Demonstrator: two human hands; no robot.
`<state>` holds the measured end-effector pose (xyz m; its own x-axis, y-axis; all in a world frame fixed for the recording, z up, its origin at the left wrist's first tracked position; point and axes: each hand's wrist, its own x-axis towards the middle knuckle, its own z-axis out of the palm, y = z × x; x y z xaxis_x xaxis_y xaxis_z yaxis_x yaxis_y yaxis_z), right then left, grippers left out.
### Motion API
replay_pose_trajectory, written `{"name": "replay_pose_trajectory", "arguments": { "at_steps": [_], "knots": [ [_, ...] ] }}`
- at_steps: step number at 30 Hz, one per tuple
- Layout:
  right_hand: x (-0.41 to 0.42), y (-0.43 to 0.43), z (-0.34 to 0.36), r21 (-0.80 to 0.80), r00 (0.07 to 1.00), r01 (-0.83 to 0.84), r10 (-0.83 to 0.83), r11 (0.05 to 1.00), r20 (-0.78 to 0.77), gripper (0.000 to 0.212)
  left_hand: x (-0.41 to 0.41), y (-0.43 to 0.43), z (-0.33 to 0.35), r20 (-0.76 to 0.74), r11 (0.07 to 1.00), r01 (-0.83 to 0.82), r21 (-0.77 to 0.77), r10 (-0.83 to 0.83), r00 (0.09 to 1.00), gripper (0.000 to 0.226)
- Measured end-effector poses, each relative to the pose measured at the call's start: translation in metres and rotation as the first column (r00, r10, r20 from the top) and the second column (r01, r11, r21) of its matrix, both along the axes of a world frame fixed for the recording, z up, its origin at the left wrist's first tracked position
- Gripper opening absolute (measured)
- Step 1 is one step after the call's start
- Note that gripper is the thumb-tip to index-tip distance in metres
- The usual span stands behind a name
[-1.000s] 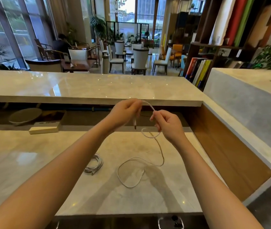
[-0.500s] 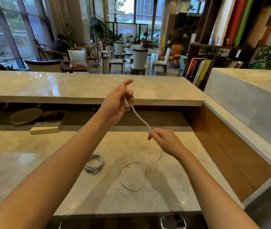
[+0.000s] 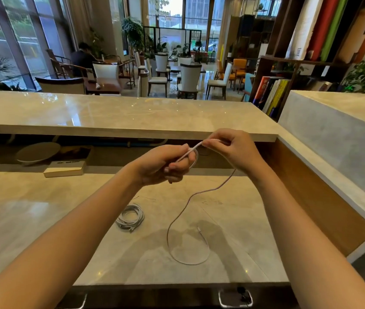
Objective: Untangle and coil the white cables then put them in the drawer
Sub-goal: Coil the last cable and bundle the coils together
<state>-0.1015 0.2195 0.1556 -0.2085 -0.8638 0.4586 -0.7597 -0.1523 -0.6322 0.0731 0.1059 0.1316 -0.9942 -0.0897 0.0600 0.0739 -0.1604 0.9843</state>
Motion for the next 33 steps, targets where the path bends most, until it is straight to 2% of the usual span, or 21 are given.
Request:
{"name": "replay_pose_trajectory", "arguments": {
  "at_steps": [3, 5, 7, 11, 13, 16, 19, 22, 24, 26, 30, 31, 33],
  "knots": [
    [0.017, 0.0, -0.014, 0.068, 0.944, -0.125, 0.098, 0.99, 0.315, 0.031, -0.001, 0.001, -0.001, -0.116, 0.949, 0.139, 0.282, -0.11, 0.987, 0.022],
    [0.027, 0.002, -0.021, 0.101, 0.839, -0.253, 0.166, 0.962, 0.518, 0.037, -0.001, -0.001, -0.004, -0.172, 0.904, 0.2, 0.377, -0.143, 0.975, 0.02],
    [0.031, 0.003, -0.023, 0.104, 0.753, -0.36, 0.223, 0.927, 0.619, 0.034, 0.0, -0.004, -0.008, -0.177, 0.89, 0.176, 0.421, -0.109, 0.978, 0.02],
    [0.03, -0.001, -0.023, 0.212, 0.757, -0.412, 0.204, 0.886, 0.621, 0.035, 0.003, -0.005, -0.018, -0.091, 0.929, -0.051, 0.367, 0.091, 0.992, 0.026],
    [0.026, -0.002, -0.024, 0.263, 0.773, -0.402, 0.171, 0.877, 0.611, 0.037, 0.003, -0.004, -0.019, -0.053, 0.955, -0.149, 0.258, 0.168, 0.984, 0.03],
    [0.02, -0.004, -0.024, 0.306, 0.774, -0.399, 0.138, 0.865, 0.618, 0.037, 0.002, -0.004, -0.019, -0.025, 0.974, -0.19, 0.122, 0.195, 0.981, 0.028],
    [0.015, -0.005, -0.026, 0.3, 0.738, -0.433, 0.143, 0.85, 0.66, 0.033, 0.002, -0.003, -0.02, -0.023, 0.967, -0.193, 0.167, 0.2, 0.98, 0.028],
    [0.007, -0.001, -0.031, 0.217, 0.699, -0.434, 0.174, 0.875, 0.694, 0.023, 0.001, 0.001, -0.018, -0.045, 0.919, -0.186, 0.347, 0.214, 0.976, 0.028],
    [-0.003, 0.0, -0.04, 0.177, 0.706, -0.369, 0.152, 0.912, 0.692, 0.021, 0.003, 0.002, -0.013, -0.091, 0.842, -0.141, 0.521, 0.219, 0.971, 0.023],
    [-0.012, 0.002, -0.056, 0.187, 0.747, -0.243, 0.061, 0.952, 0.662, 0.02, 0.008, -0.001, -0.006, -0.139, 0.749, -0.124, 0.651, 0.278, 0.95, 0.022],
    [-0.02, 0.007, -0.103, 0.292, 0.81, 0.035, -0.198, 0.956, 0.552, 0.032, 0.016, -0.011, 0.011, -0.159, 0.623, -0.174, 0.763, 0.441, 0.883, 0.032],
    [-0.018, 0.006, -0.112, 0.335, 0.863, 0.077, -0.231, 0.939, 0.449, 0.035, 0.016, -0.011, 0.015, -0.16, 0.602, -0.19, 0.775, 0.479, 0.863, 0.032],
    [-0.006, 0.001, -0.119, 0.417, 0.973, 0.125, -0.193, 0.9, 0.123, 0.037, 0.013, -0.012, 0.018, -0.14, 0.576, -0.275, 0.77, 0.573, 0.807, 0.031]
  ]
}}
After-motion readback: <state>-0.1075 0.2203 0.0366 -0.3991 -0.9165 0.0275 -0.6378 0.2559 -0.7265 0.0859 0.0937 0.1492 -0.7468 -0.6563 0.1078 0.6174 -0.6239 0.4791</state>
